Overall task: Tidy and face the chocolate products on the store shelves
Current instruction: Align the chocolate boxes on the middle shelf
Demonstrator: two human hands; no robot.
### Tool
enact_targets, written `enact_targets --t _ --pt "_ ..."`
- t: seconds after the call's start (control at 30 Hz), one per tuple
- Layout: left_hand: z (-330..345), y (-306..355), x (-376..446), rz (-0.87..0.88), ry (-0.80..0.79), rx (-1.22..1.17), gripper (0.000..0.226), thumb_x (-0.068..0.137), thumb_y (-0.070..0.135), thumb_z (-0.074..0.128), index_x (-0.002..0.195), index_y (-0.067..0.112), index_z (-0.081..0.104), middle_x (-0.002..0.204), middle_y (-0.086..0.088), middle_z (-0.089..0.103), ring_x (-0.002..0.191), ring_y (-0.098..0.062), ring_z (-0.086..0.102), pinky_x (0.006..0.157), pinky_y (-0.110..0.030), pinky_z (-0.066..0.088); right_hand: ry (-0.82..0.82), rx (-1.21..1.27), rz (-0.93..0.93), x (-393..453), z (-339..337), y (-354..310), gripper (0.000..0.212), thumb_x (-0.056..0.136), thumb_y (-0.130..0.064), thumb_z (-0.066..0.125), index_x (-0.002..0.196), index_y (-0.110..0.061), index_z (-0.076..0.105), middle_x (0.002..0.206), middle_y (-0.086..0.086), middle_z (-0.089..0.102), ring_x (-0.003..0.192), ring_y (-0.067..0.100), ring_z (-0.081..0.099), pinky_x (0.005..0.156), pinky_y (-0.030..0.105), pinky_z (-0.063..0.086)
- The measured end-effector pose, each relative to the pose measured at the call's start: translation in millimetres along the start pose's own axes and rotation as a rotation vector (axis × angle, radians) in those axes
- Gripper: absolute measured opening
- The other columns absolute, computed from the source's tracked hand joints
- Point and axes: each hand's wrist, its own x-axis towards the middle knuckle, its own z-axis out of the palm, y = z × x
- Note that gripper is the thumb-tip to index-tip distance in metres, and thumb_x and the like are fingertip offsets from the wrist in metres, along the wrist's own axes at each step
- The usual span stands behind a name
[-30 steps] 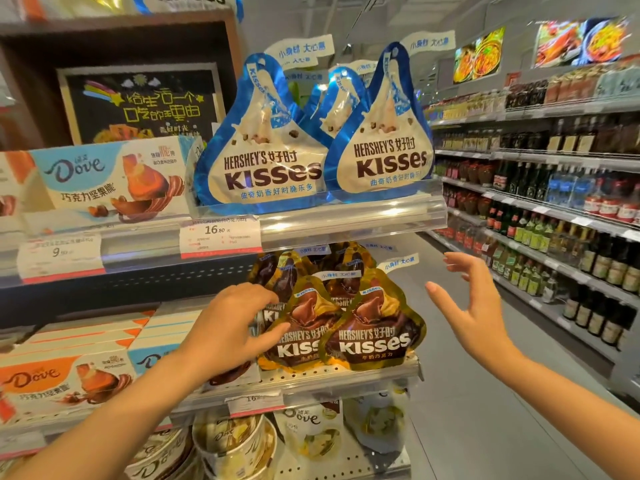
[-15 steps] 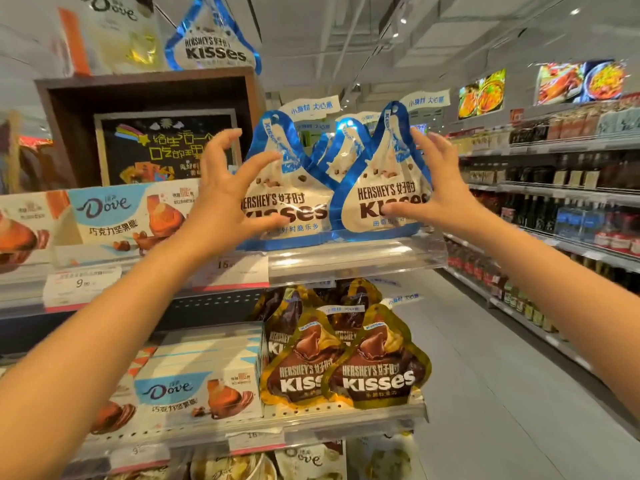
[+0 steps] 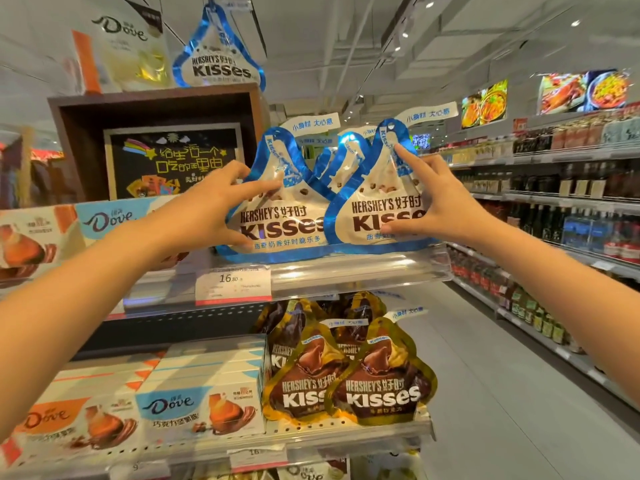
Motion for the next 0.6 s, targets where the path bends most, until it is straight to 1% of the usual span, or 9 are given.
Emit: enact_targets --t 0.13,0.27,0.3,0.33,0.37,0.4,0.43,0.5,0.6 --pt "-1 -2 1 0.038 -0.011 0.074 0.094 0.072 0.029 0.078 0.144 0.041 0.020 0.145 0.000 0.021 0.130 -0.018 0.024 0.102 -0.031 0.032 0.005 -0.078 0.012 -1 2 -3 0.115 0.050 -0.065 0.070 0.145 -0.047 0.007 0.130 0.004 0.033 0.100 0.016 0.043 0.084 0.032 0.048" --pt "1 -3 0 0.060 -0.008 0.139 0.093 0.075 0.031 0.075 0.146 0.039 0.017 0.148 -0.001 0.019 0.131 -0.020 0.023 0.101 -0.031 0.032 0.007 -0.086 -0.015 0 2 -4 0.116 0.050 -0.066 0.069 0.147 -0.043 0.009 0.132 0.003 0.032 0.091 0.014 0.042 0.077 0.031 0.047" --pt "1 -4 0 0.065 -0.005 0.150 0.093 0.075 0.032 0.075 0.146 0.040 0.016 0.148 -0.001 0.019 0.131 -0.019 0.023 0.100 -0.031 0.033 0.015 -0.085 -0.020 0 3 -3 0.117 0.050 -0.066 0.069 0.147 -0.043 0.009 0.133 0.003 0.031 0.094 0.016 0.042 0.080 0.033 0.048" --pt "2 -5 0 0.071 0.001 0.153 0.093 0.075 0.032 0.075 0.146 0.040 0.015 0.147 -0.001 0.019 0.131 -0.019 0.023 0.099 -0.030 0.033 0.027 -0.086 -0.024 0 4 -2 0.117 0.050 -0.068 0.068 0.147 -0.043 0.009 0.136 0.003 0.030 0.101 0.019 0.043 0.086 0.037 0.049" --pt "2 -6 -1 0.077 0.009 0.150 0.093 0.075 0.032 0.075 0.146 0.040 0.015 0.147 -0.001 0.019 0.130 -0.019 0.024 0.097 -0.028 0.033 0.043 -0.088 -0.030 -1 5 -2 0.117 0.049 -0.070 0.067 0.147 -0.043 0.009 0.139 0.003 0.028 0.113 0.022 0.042 0.094 0.041 0.047" --pt "3 -8 -1 0.082 0.019 0.141 0.093 0.075 0.032 0.075 0.145 0.041 0.016 0.146 -0.001 0.020 0.130 -0.018 0.025 0.096 -0.026 0.033 0.064 -0.085 -0.040 -2 6 -3 0.117 0.048 -0.071 0.065 0.147 -0.041 0.010 0.142 0.004 0.025 0.125 0.024 0.036 0.102 0.044 0.042" --pt "3 -9 -2 0.088 0.030 0.126 0.094 0.074 0.033 0.076 0.145 0.041 0.016 0.145 -0.001 0.021 0.129 -0.018 0.026 0.094 -0.025 0.032 0.089 -0.081 -0.054 -3 8 -4 0.116 0.048 -0.072 0.063 0.147 -0.039 0.012 0.144 0.005 0.023 0.132 0.024 0.029 0.106 0.046 0.037" --pt "4 -13 -4 0.098 0.065 0.091 0.097 0.071 0.034 0.078 0.145 0.041 0.016 0.143 -0.001 0.024 0.128 -0.017 0.028 0.093 -0.023 0.033 0.155 -0.088 -0.096 -7 13 -9 0.113 0.051 -0.073 0.060 0.147 -0.031 0.019 0.148 0.007 0.021 0.137 0.025 0.023 0.109 0.049 0.032" --pt "3 -17 -12 0.106 0.129 0.008 0.098 0.067 0.037 0.079 0.145 0.035 0.022 0.140 -0.001 0.030 0.125 -0.016 0.033 0.093 -0.024 0.037 0.250 -0.163 -0.165 -10 22 -15 0.107 0.058 -0.077 0.060 0.146 -0.026 0.026 0.152 0.010 0.018 0.139 0.028 0.020 0.110 0.053 0.028"
